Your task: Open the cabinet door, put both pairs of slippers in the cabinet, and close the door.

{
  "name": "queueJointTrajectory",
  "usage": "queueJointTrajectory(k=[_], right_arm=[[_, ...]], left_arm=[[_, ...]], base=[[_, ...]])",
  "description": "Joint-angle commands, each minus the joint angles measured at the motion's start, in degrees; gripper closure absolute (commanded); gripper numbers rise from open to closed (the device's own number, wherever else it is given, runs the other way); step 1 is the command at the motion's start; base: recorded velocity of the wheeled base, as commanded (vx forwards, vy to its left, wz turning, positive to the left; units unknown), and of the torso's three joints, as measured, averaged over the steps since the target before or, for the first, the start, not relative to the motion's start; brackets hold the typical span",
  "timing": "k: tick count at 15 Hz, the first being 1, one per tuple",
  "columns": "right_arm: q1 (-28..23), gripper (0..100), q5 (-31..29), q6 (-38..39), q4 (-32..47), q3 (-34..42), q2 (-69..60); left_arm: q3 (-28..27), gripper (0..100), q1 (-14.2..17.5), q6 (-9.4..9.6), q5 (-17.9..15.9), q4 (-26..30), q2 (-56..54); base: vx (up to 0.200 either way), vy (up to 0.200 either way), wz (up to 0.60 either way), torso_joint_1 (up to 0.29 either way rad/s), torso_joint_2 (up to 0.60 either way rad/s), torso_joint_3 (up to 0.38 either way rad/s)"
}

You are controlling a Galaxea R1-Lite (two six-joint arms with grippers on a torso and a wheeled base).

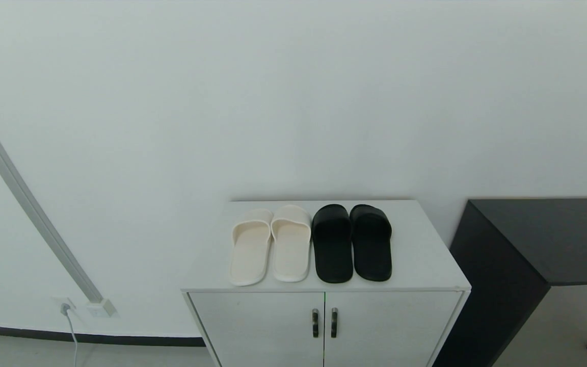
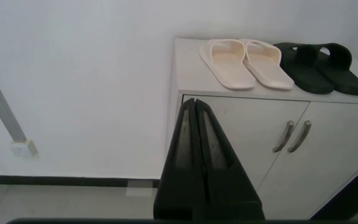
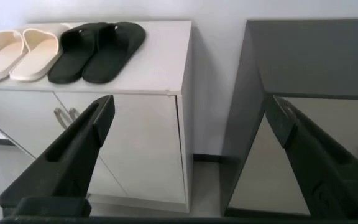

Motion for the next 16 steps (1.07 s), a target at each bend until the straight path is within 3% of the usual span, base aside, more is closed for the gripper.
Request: queueJointTrajectory(k=[1,5,10,12,16], right_arm=[[2.93,0,0.0,1.84,-9.97,-2.87,20.01],[9.08,0,-5.63,2.98,-19.11,-9.02,34.16],[29.2,0,-23.82,8.25,-19.99,-16.49,42.95],[38.17,0,-34.63,12.03,-20.16,-20.8,48.57],[43.18,0,-40.35,14.67,-23.86,-25.1,57.71]], left_arm=[[0.02,100,0.01,-0.04,0.02,0.0,0.05],[0.02,100,0.01,-0.04,0.02,0.0,0.05],[-0.07,100,0.01,-0.04,0.02,0.0,0.05],[-0.07,100,0.01,-0.04,0.02,0.0,0.05],[-0.07,100,0.01,-0.04,0.02,0.0,0.05]], base=[[0.0,0.0,0.0,0.0,0.0,0.0],[0.0,0.0,0.0,0.0,0.0,0.0],[0.0,0.0,0.0,0.0,0.0,0.0],[0.0,0.0,0.0,0.0,0.0,0.0],[0.0,0.0,0.0,0.0,0.0,0.0]])
